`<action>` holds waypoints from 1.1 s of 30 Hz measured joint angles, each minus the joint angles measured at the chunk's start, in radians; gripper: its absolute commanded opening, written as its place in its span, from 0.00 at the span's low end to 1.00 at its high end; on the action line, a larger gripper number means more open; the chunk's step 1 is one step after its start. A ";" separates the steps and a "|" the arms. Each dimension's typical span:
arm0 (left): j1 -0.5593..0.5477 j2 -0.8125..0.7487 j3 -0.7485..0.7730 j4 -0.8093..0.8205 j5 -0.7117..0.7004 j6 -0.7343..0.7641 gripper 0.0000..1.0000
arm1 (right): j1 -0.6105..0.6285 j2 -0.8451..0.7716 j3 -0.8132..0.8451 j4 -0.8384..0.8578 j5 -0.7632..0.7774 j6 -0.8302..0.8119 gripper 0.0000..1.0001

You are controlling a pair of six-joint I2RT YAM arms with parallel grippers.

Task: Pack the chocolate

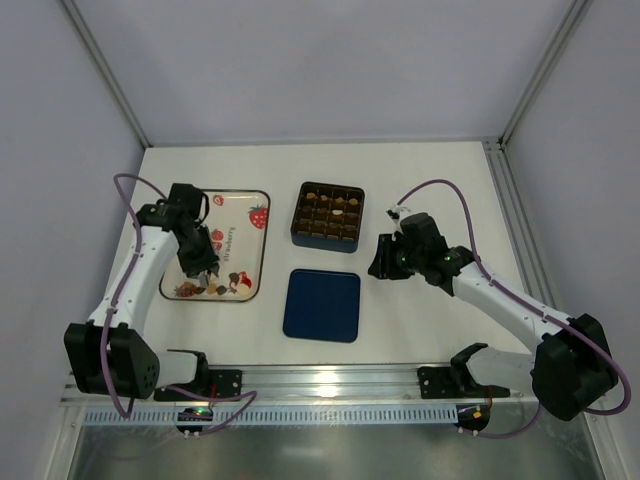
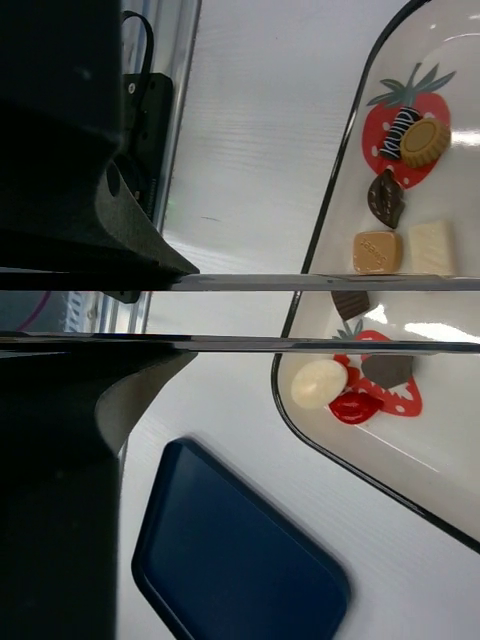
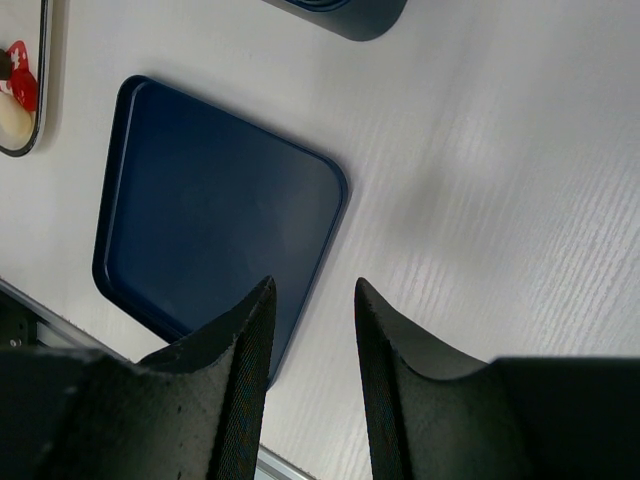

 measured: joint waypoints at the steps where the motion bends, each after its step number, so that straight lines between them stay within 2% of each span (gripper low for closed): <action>1: 0.000 0.001 0.018 0.000 0.000 0.000 0.21 | 0.000 0.000 0.001 -0.002 0.003 0.000 0.40; 8: -0.019 0.018 0.125 -0.019 -0.002 0.003 0.21 | 0.000 0.000 0.017 -0.025 0.034 0.000 0.40; 14: -0.160 0.098 0.277 -0.045 -0.023 -0.021 0.21 | -0.025 -0.003 0.050 -0.041 0.055 -0.002 0.40; 19: -0.351 0.277 0.502 -0.035 -0.043 -0.059 0.22 | -0.065 -0.024 0.059 -0.074 0.074 -0.004 0.40; 23: -0.462 0.451 0.673 -0.025 -0.047 -0.080 0.22 | -0.082 -0.052 0.060 -0.105 0.088 -0.008 0.40; 33: -0.619 0.798 1.035 -0.022 -0.033 -0.091 0.22 | -0.103 -0.104 0.060 -0.164 0.113 -0.023 0.40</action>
